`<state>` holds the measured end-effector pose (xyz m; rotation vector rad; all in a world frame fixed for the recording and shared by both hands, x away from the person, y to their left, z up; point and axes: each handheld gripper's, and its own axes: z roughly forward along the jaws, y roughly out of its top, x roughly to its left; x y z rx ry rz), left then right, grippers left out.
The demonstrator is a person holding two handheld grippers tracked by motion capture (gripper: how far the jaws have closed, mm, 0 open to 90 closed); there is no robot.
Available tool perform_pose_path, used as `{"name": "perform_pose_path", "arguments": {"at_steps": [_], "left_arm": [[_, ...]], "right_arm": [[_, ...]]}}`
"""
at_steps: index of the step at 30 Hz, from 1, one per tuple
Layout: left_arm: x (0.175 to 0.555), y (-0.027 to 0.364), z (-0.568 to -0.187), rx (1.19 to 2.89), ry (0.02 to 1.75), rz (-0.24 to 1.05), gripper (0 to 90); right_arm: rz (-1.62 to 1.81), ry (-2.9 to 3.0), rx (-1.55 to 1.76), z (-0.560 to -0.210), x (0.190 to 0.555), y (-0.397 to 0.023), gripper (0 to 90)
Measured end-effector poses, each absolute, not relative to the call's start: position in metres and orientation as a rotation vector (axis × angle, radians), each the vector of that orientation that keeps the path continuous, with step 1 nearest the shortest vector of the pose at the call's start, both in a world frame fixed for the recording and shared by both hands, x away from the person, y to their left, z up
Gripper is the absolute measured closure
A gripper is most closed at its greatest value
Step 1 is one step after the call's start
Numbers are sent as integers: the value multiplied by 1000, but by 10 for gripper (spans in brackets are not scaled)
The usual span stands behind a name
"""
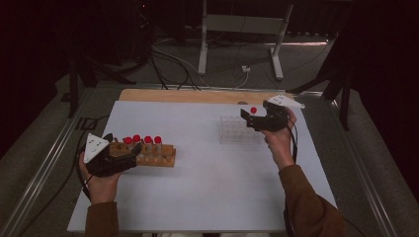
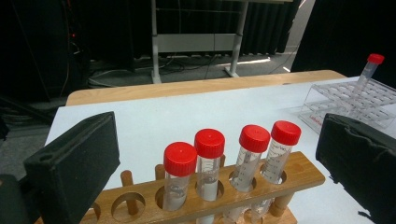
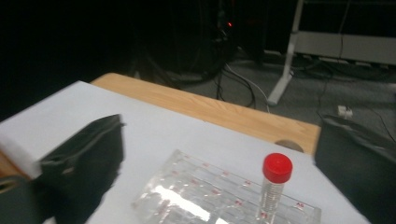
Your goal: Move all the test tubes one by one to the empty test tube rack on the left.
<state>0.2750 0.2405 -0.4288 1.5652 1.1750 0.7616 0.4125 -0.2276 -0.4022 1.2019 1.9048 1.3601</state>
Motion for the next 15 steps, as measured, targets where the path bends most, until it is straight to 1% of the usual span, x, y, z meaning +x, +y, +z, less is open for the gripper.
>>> {"name": "perform_pose_path", "arguments": {"at_steps": [4, 5, 11, 15], "left_arm": [[274, 242, -429, 1552, 1175, 767, 6], [274, 242, -428, 1546, 1173, 771, 6], [272, 244, -427, 1521, 1149, 783, 6], [272, 244, -428, 1524, 1144, 782, 6]], "right_arm": [[1318, 1888, 1255, -414, 427, -231, 99], [1309, 1895, 1273, -417, 430, -232, 145], [1225, 1927, 1361, -437, 446, -237, 275], [1184, 1945, 1356, -445, 451, -236, 442]]}}
